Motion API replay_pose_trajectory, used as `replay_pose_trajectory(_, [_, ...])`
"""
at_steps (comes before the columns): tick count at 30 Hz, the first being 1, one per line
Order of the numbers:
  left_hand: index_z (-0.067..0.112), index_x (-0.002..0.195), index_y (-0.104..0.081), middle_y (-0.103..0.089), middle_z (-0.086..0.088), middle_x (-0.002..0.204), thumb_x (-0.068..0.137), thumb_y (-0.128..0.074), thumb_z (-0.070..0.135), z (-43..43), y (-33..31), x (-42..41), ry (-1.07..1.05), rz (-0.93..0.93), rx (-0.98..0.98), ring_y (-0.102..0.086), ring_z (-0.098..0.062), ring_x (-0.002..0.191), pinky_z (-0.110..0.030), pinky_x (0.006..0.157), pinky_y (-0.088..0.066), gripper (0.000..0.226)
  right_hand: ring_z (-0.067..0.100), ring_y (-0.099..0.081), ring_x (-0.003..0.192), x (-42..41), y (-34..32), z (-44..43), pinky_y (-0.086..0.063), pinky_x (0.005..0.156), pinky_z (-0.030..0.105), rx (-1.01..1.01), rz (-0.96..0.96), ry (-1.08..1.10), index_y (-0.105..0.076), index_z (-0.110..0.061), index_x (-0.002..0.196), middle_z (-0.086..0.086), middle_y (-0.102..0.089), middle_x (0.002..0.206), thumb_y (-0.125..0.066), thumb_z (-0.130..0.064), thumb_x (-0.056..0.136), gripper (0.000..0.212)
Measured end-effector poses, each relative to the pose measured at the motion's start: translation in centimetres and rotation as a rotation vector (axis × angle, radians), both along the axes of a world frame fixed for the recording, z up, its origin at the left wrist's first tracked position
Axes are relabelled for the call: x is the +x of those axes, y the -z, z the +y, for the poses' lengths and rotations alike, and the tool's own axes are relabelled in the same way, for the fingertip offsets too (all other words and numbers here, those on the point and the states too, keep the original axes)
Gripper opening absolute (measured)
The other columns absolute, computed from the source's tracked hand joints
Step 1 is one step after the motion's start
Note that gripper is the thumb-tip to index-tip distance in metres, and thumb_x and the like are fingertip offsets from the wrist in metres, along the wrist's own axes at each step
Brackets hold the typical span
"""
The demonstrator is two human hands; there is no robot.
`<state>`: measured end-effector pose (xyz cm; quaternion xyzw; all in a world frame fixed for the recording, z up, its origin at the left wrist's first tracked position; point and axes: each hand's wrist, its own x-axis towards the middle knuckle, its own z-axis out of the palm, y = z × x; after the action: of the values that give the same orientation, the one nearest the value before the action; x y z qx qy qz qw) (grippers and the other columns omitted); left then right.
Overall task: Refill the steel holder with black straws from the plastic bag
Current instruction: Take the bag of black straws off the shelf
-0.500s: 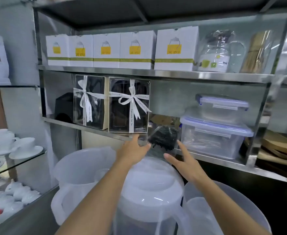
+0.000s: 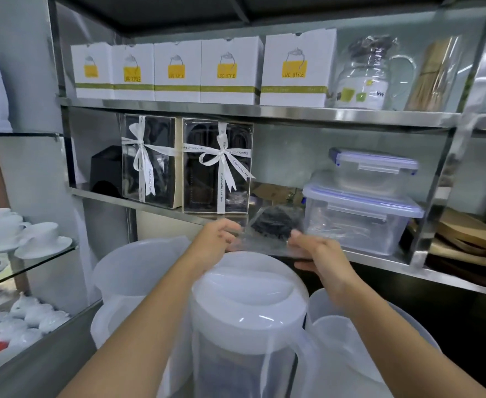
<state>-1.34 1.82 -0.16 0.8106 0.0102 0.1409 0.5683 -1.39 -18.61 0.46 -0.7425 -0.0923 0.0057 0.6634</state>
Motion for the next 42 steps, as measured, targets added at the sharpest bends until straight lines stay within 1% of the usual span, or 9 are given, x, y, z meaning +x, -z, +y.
replay_pose_trajectory(3, [0.033, 0.134, -0.041, -0.042, 0.003, 0.125, 0.078, -0.065, -0.003, -0.2, -0.3, -0.9, 0.116, -0.004, 0.195, -0.042, -0.013, 0.111, -0.024, 0.087, -0.043, 0.071, 0.023, -0.064, 0.094, -1.5, -2.3, -0.5, -0.052, 0.078, 0.03, 0.144, -0.034, 0.006, -0.066, -0.004, 0.101, 0.011, -0.069, 0.099, -0.055, -0.033, 0.09, 0.033])
replay_pose_trajectory(6, [0.034, 0.129, -0.05, -0.037, 0.009, 0.136, 0.071, -0.077, 0.012, -1.8, -1.9, -1.7, 0.153, -0.134, 0.176, -0.039, -0.01, 0.124, -0.016, 0.096, -0.036, 0.068, 0.025, -0.066, 0.09, -3.1, -4.1, -1.0, -0.053, 0.081, 0.035, 0.155, -0.085, -0.01, -0.067, -0.004, 0.097, 0.01, -0.07, 0.091, -0.051, -0.039, 0.09, 0.039])
replay_pose_trajectory(9, [0.002, 0.103, -0.069, -0.062, -0.004, 0.12, 0.074, -0.072, 0.001, -3.4, -4.0, -2.7, 0.219, -0.305, -0.058, -0.06, -0.009, 0.103, -0.012, 0.088, -0.045, 0.029, 0.026, -0.065, 0.083, -4.6, -5.4, -2.0, -0.053, 0.078, 0.037, 0.158, -0.166, -0.062, -0.071, -0.007, 0.089, 0.01, -0.072, 0.088, -0.046, -0.053, 0.085, 0.053])
replay_pose_trajectory(14, [0.018, 0.075, -0.073, -0.071, 0.017, 0.064, 0.076, -0.069, 0.003, -5.5, -6.8, -4.9, 0.182, -0.412, -0.124, -0.064, 0.006, 0.069, -0.011, 0.073, -0.048, 0.015, 0.018, -0.063, 0.072, -6.4, -7.7, -4.8, -0.051, 0.062, 0.028, 0.366, -0.269, -0.276, -0.069, -0.013, 0.09, 0.009, -0.07, 0.088, -0.06, -0.07, 0.064, 0.064])
replay_pose_trajectory(18, [-0.003, 0.086, -0.071, -0.071, 0.012, 0.068, 0.077, -0.066, -0.002, -7.3, -8.8, -6.5, 0.182, -0.477, -0.136, -0.065, 0.001, 0.07, -0.01, 0.071, -0.049, 0.01, 0.007, -0.048, 0.061, -7.9, -9.2, -6.1, -0.038, 0.06, 0.018, 0.169, -0.409, -0.097, -0.061, -0.028, 0.098, -0.01, -0.054, 0.067, -0.077, -0.034, 0.067, 0.036])
replay_pose_trajectory(22, [0.01, 0.078, -0.071, -0.072, 0.014, 0.063, 0.08, -0.065, 0.002, -8.7, -10.7, -8.6, 0.199, -0.513, -0.137, -0.066, 0.001, 0.069, -0.01, 0.072, -0.049, 0.011, 0.008, -0.042, 0.085, -9.9, -10.3, -6.8, -0.035, 0.063, 0.004, -0.16, -0.466, 0.1, -0.06, -0.028, 0.115, -0.001, -0.04, 0.096, -0.077, -0.018, 0.071, 0.048])
replay_pose_trajectory(26, [0.008, 0.08, -0.069, -0.072, 0.013, 0.06, 0.081, -0.063, 0.0, -10.2, -13.4, -11.3, 0.205, -0.544, -0.187, -0.067, 0.002, 0.064, -0.01, 0.068, -0.05, 0.01, 0.003, -0.057, 0.098, -11.9, -11.3, -7.7, -0.047, 0.087, 0.016, -0.084, -0.419, -0.026, -0.066, -0.027, 0.105, -0.005, -0.062, 0.107, -0.071, -0.01, 0.077, 0.033])
replay_pose_trajectory(36, [0.011, 0.086, -0.068, -0.07, -0.003, 0.069, 0.081, -0.066, 0.007, -14.0, -15.8, -19.9, 0.279, -0.46, -0.308, -0.064, -0.014, 0.06, -0.028, 0.06, -0.052, 0.006, 0.022, -0.063, 0.075, -20.8, -12.9, -10.5, -0.051, 0.076, 0.033, 0.252, -0.407, 0.0, -0.07, -0.001, 0.079, 0.011, -0.068, 0.077, -0.065, -0.008, 0.081, 0.009])
replay_pose_trajectory(42, [0.018, 0.116, -0.048, -0.065, -0.005, 0.101, 0.079, -0.071, 0.022, -17.0, -12.9, -24.6, 0.2, -0.298, -0.315, -0.064, -0.022, 0.096, -0.039, 0.09, -0.051, 0.044, 0.022, -0.066, 0.075, -26.0, -10.7, -13.2, -0.054, 0.078, 0.036, 0.348, -0.29, 0.049, -0.072, -0.007, 0.072, 0.01, -0.07, 0.075, -0.067, -0.01, 0.08, 0.01])
